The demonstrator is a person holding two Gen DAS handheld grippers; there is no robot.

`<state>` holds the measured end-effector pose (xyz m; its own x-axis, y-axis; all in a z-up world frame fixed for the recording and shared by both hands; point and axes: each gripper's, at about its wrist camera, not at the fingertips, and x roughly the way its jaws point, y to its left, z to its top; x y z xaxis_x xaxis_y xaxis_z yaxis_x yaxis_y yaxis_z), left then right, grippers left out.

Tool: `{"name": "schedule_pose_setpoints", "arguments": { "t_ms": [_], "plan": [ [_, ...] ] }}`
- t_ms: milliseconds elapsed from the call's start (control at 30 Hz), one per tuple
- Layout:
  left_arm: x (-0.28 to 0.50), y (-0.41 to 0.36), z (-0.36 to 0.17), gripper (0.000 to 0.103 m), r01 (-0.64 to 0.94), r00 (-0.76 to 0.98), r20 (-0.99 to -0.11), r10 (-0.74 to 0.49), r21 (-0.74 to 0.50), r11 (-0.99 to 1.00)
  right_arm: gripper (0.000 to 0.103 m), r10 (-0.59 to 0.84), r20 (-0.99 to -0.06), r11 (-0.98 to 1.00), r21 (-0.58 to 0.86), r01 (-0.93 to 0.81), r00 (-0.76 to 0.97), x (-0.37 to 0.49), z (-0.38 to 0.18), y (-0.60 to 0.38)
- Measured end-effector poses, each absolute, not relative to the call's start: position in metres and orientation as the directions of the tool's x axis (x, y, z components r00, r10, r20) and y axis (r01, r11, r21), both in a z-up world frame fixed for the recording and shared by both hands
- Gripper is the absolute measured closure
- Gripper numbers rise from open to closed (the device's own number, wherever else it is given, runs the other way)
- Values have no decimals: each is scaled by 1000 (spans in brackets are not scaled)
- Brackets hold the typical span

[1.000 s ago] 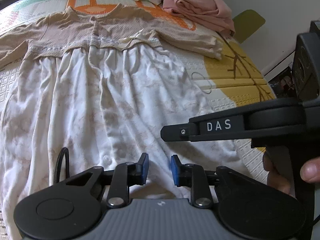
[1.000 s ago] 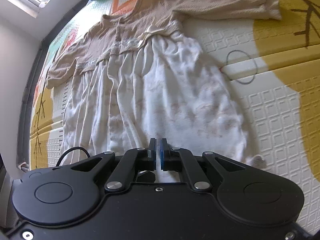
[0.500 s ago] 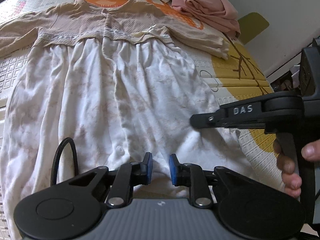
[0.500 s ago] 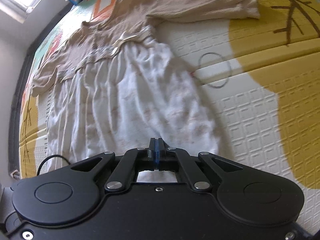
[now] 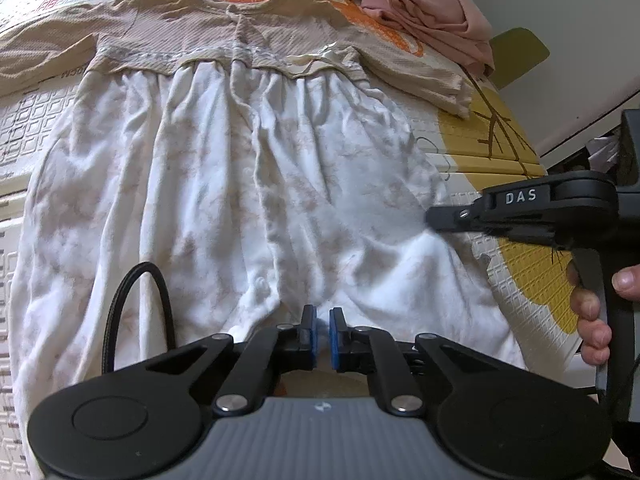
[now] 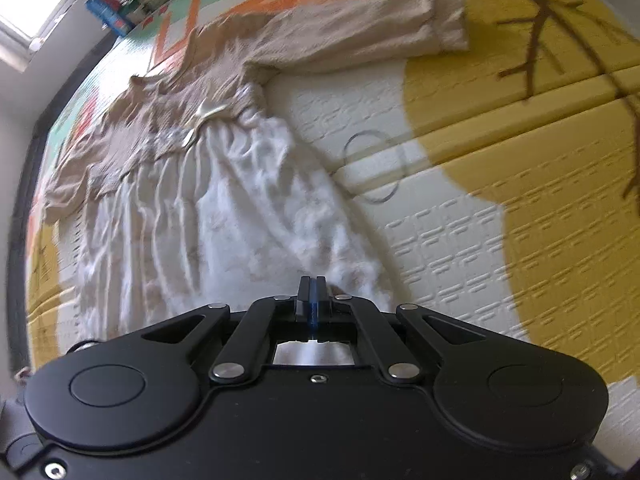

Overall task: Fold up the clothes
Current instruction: 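Lift both grippers away from the laid-out beige and white garment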

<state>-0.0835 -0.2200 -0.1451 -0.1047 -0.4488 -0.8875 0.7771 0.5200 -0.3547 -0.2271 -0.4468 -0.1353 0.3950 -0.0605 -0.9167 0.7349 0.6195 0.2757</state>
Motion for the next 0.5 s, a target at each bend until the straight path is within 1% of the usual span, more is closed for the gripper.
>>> {"name": "schedule_pose_setpoints", "arguments": {
  "t_ms": [33, 133, 233, 333, 500],
  "plan": [
    [-83, -219, -145, 94, 775, -105, -889, -446, -355, 523, 103, -78, -918, 619, 261, 741, 389, -229, -135, -450],
    [-83, -218, -144, 93, 776, -102, -892, -441, -349, 525, 103, -32, -910, 592, 317, 741, 414, -236, -136, -463],
    [-85, -221, -136, 93, 786, -92, -892, -442, -337, 518, 102, -44, -905, 588, 318, 743, 423, -233, -129, -467],
    [-82, -223, -121, 92, 789, -75, -877, -475, -344, 510, 102, -42, -883, 605, 349, 715, 467, -225, -114, -463],
    [-60, -226, -91, 90, 770, 4, -836, -548, -347, 535, 102, -39, -843, 644, 389, 658, 537, -199, -85, -458]
  ]
}}
